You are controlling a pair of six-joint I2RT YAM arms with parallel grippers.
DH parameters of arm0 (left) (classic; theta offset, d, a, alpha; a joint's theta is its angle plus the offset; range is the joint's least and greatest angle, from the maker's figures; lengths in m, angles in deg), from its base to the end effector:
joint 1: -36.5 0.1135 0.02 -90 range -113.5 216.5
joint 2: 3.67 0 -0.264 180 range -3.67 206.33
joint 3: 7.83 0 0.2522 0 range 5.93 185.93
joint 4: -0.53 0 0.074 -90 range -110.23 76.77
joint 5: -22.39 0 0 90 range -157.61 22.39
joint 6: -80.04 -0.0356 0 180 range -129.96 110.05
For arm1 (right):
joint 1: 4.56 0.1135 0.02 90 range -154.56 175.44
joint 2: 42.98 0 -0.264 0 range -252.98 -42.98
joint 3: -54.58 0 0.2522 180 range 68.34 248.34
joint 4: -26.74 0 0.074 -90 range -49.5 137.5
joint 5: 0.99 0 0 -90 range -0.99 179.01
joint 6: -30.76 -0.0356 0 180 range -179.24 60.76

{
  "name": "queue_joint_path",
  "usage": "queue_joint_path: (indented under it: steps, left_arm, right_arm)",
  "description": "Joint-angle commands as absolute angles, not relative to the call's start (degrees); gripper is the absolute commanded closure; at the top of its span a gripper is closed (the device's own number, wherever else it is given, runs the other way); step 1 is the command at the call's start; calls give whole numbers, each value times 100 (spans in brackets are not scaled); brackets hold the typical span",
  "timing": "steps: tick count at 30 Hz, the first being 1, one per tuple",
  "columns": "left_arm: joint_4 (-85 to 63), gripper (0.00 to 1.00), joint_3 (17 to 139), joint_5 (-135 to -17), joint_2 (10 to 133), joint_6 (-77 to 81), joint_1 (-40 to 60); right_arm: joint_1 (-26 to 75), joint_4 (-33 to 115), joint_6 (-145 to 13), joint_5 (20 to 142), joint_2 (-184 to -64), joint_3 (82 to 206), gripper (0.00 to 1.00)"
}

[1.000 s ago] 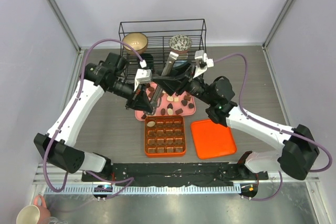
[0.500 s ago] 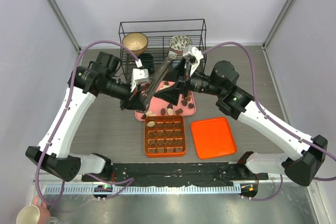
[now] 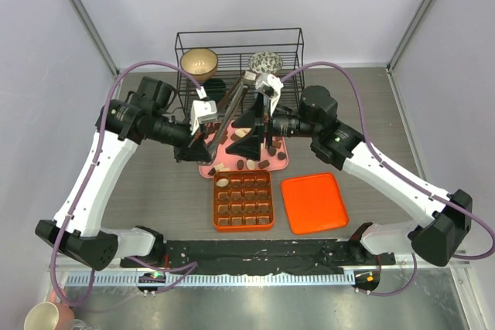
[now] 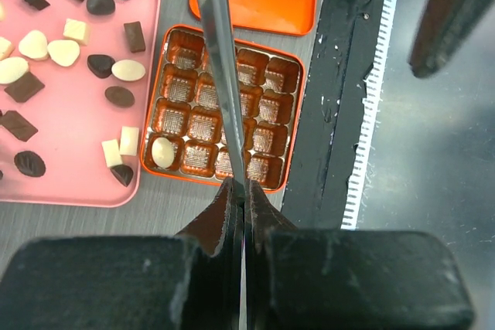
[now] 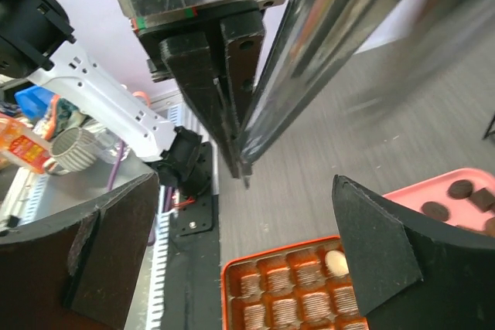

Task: Pack the chocolate
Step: Adjust the clamp.

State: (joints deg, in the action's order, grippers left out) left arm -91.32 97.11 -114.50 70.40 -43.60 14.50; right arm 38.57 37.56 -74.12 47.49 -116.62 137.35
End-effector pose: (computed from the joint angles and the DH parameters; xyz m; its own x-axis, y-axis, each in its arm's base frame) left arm 0.1866 -0.1034 0.4108 -0.3513 0.5502 -0.7575 0.9357 0.2356 -0.2627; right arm 0.1993 0.2191 0.4039 -0.2764 0.0045 -0.9610 -0.9565 0.0955 0.2756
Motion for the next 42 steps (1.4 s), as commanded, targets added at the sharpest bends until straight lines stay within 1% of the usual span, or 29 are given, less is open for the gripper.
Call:
queue_joint_path:
  steps: [1, 6, 10, 16, 25, 34, 42]
  left_arm:
    - [-10604, 100, 9839, -11621, 6796, -4335, 1470]
    - [-10833, 100, 9778, -11990, 6779, -4406, 1470]
    - [-10833, 100, 9637, -12078, 6735, -4388, 1382]
    - [-10824, 99, 9654, -12149, 7042, -4230, 1048]
    - [-10789, 99, 9813, -12017, 7166, -4133, 960]
    - [-10684, 99, 9769, -11912, 7069, -4054, 960]
    - [-10657, 99, 9804, -11903, 7043, -4019, 951]
  right_arm:
    - [3693, 3690, -6874, 4752, -11505, 14041, 0]
    - [3474, 3664, -6390, 4875, -11443, 14102, 0]
    - [3192, 3584, -6303, 4516, -11513, 14348, 0]
    - [2841, 3567, -6241, 3830, -11768, 14804, 0]
    - [2673, 3663, -6487, 2767, -12041, 15262, 0]
    - [2690, 4006, -6706, 2546, -12295, 15403, 0]
    - [2919, 3989, -6698, 2827, -12427, 15316, 7]
